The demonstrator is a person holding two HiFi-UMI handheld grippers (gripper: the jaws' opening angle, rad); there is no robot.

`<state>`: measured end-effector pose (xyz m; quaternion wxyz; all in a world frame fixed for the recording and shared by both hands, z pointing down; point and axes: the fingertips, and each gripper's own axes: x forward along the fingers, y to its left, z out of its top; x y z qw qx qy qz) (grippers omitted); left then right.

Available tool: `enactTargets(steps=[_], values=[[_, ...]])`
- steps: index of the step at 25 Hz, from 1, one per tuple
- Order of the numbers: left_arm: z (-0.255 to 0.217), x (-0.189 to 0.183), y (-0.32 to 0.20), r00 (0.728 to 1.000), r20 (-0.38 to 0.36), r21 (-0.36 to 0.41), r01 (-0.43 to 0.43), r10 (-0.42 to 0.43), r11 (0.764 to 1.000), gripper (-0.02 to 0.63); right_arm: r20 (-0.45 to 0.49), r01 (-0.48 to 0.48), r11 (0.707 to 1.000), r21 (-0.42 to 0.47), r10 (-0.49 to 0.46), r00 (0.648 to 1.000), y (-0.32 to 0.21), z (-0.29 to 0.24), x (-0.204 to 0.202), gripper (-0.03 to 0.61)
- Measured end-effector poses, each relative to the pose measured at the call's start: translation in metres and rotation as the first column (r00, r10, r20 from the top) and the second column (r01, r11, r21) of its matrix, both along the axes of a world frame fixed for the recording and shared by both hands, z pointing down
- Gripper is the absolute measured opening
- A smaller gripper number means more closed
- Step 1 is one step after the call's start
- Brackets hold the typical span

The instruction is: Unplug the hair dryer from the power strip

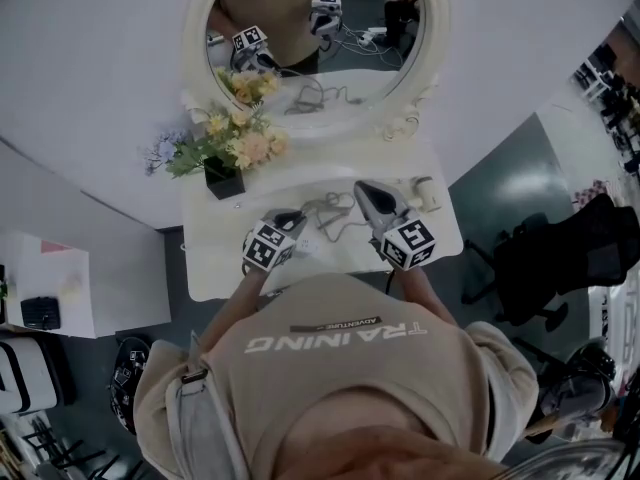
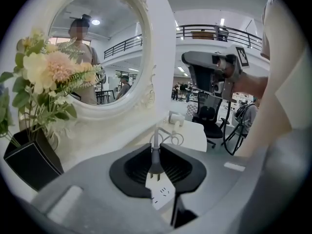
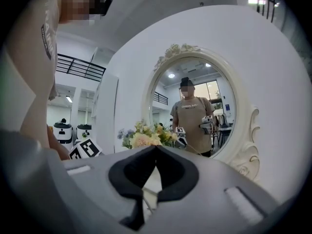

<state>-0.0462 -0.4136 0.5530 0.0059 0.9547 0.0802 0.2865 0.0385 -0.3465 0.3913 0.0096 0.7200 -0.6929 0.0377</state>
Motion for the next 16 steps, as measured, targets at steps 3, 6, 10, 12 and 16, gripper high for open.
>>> enactTargets(steps=[3, 6, 10, 12, 16], values=[[-0.001, -0.002, -0.003, 1.000, -0.016, 0.024, 0.014, -0.013, 1.000, 0.058, -0.007, 0.008, 1.000, -0.005, -0.008, 1.000, 0.002, -0.003, 0.000, 0.003], [0.005, -0.007, -0.003, 1.000, -0.014, 0.035, 0.018, -0.017, 0.999, 0.058, -0.004, 0.005, 1.000, -0.005, -0.005, 1.000, 0.008, -0.002, -0.002, 0.003], [0.007, -0.008, 0.001, 1.000, -0.008, 0.043, 0.003, -0.003, 0.999, 0.058, 0.008, 0.005, 1.000, -0.017, -0.005, 1.000, 0.010, 0.003, -0.001, 0.003], [0.007, -0.008, 0.000, 1.000, -0.002, 0.048, -0.007, 0.007, 0.999, 0.058, 0.012, 0.006, 1.000, -0.017, -0.006, 1.000, 0.009, 0.004, -0.001, 0.003], [0.009, -0.005, -0.003, 1.000, 0.001, 0.054, -0.017, 0.017, 0.998, 0.058, 0.012, 0.005, 1.000, -0.007, -0.005, 1.000, 0.007, 0.005, 0.000, 0.003]])
